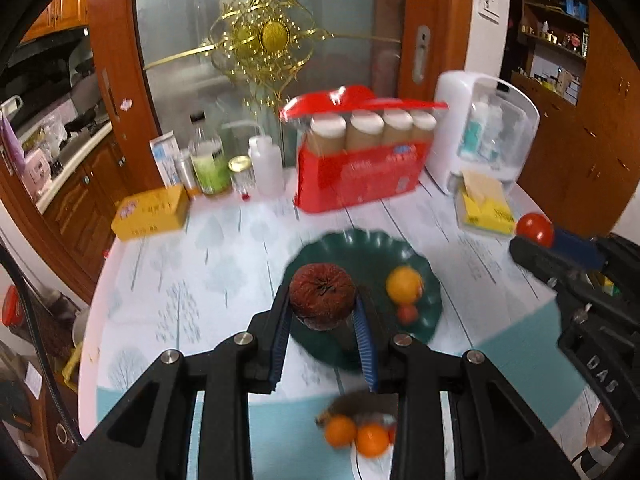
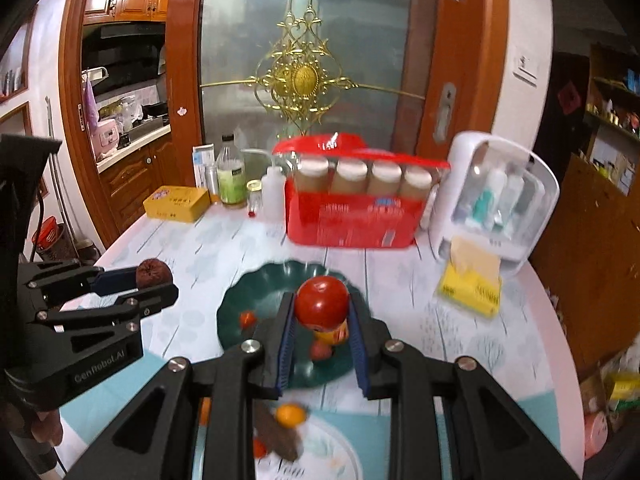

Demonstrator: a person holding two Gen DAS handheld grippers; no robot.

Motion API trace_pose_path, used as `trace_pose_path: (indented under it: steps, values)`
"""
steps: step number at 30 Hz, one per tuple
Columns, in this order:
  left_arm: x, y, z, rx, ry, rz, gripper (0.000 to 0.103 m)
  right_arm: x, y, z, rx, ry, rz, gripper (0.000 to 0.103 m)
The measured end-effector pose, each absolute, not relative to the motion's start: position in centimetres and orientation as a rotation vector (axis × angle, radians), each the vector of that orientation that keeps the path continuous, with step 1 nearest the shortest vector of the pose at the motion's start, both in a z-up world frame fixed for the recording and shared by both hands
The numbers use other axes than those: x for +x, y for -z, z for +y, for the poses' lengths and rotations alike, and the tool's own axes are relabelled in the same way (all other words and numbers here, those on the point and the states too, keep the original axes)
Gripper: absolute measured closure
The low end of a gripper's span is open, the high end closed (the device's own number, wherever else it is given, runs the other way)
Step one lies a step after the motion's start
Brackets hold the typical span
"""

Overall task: Organize fruits
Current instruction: 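Carry the wrinkled fruit and tomato in both tools over the green plate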

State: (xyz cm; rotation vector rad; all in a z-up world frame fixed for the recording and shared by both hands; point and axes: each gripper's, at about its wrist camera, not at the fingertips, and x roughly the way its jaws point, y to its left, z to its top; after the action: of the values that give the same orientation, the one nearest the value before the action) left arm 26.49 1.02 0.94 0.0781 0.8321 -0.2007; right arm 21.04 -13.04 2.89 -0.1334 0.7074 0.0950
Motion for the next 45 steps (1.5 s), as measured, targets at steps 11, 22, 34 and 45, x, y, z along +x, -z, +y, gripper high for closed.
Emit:
trace_pose_path:
  steps: [11,22,34,45]
  values:
    - [35.6,3.1,-0.9,0.065,0.191,0.923,0.074,31.9,2.6,-13.6,-0.079,-0.187,0.886,0.077]
    - [41.4,12.4,-1.7,0.033,0.173,1.084,0.074,37.2,11.5,-13.1,-0.092,-0.247,1.022,0.077]
    - [43.4,18.0,-2.1,0.063,0.175,1.175,0.074,39.2,17.1,-12.2,-0.123,-0.281,1.102,0.077]
    - [44.2,19.7,-2.0,0.082,0.154,1.222,0.065,40.0,18.2,-12.0,-0.166,-0.277,1.115,0.076]
